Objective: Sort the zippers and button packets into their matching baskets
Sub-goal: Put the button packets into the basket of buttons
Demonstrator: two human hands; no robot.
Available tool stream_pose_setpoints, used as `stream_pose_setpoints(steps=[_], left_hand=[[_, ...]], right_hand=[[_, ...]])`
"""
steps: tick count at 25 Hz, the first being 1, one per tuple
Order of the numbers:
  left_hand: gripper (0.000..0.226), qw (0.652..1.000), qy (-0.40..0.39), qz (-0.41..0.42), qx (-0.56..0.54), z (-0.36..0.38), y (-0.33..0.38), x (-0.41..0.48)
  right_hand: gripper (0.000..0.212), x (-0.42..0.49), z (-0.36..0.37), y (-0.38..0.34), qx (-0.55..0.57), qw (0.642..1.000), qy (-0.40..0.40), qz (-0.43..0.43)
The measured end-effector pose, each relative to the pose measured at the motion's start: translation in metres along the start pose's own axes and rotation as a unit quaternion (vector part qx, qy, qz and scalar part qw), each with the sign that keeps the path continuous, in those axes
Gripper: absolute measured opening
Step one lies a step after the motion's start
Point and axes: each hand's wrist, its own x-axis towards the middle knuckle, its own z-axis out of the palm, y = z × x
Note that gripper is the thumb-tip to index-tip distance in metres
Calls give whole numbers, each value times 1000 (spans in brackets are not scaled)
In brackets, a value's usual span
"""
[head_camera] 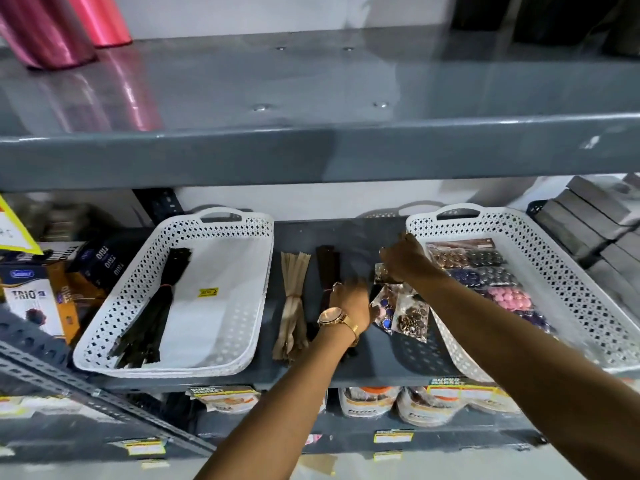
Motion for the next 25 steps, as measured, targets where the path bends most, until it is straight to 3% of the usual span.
stream_pose_setpoints(steps=[3, 6, 10, 14, 18, 21, 25], left_hand=[[42, 996, -37, -54, -61, 4, 3, 13], [42, 973, -85, -134, -168, -3, 6, 19], [28, 939, -102, -167, -284, -15, 4, 24], [13, 896, -39, -205, -391, -38, 1, 30], [17, 863, -7, -173, -474, -73, 16, 34], [26, 871, -37, -111, -477, -85, 48, 42], [14, 914, -150, -17, -376, -69, 109, 48]], right_hand=[[39, 8, 3, 1, 7, 1000, 13, -15], [39, 9, 1, 11, 120, 990, 74, -28], [29, 15, -12, 40, 364, 930, 38, -35], [25, 8, -13, 83, 504, 864, 24, -10], [34, -22, -8, 136, 603, 797, -29, -29], [13, -45, 0, 183, 575, 817, -23, -17], [21, -72, 26, 229, 455, 887, -82, 1]])
